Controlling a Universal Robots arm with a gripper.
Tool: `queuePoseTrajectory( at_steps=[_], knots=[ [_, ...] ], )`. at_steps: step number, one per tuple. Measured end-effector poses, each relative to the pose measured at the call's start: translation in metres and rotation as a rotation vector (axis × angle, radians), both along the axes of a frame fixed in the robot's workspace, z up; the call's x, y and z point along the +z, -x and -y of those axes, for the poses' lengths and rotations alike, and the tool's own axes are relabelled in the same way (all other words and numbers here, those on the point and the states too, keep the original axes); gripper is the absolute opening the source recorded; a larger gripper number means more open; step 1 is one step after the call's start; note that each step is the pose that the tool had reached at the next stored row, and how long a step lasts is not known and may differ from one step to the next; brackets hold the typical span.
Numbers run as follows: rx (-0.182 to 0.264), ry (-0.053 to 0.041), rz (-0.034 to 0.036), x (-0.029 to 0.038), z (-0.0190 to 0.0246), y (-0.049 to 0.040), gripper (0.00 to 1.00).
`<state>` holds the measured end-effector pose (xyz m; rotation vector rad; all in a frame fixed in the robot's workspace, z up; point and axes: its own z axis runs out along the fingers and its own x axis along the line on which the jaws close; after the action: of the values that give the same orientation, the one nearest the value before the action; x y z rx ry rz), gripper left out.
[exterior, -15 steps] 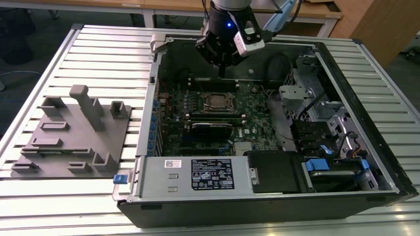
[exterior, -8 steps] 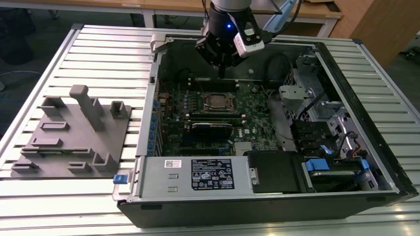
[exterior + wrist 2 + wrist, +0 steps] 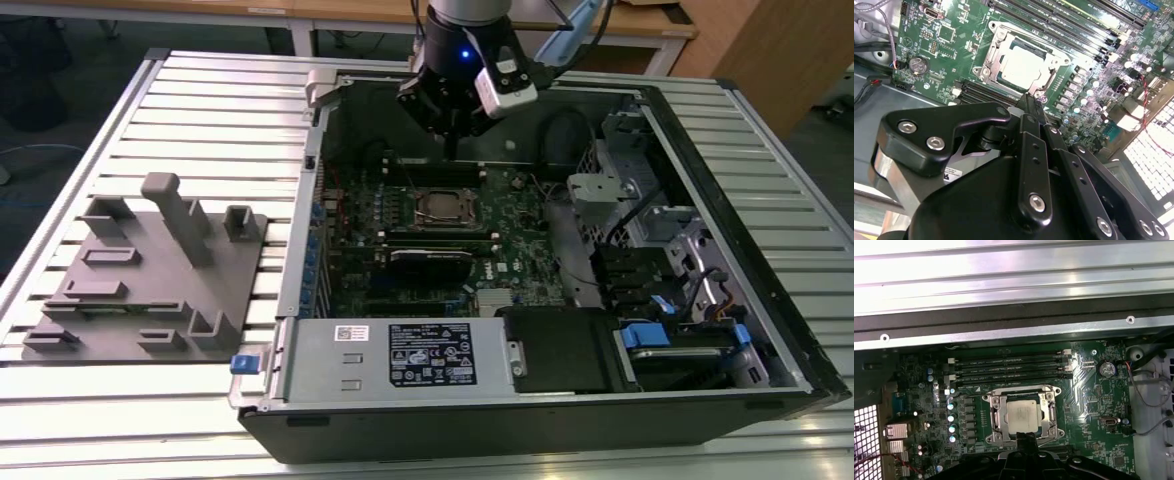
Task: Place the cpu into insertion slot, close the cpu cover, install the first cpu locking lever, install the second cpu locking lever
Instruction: 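Install the first cpu locking lever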
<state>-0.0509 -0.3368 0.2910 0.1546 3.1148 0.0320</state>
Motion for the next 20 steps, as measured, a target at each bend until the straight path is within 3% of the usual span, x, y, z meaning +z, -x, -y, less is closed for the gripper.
queuePoseTrajectory(
  at_steps=[20],
  knots=[
    [0.000, -0.0009, -0.0001, -0.0031, 0.0000, 0.0001, 0.10]
  ],
)
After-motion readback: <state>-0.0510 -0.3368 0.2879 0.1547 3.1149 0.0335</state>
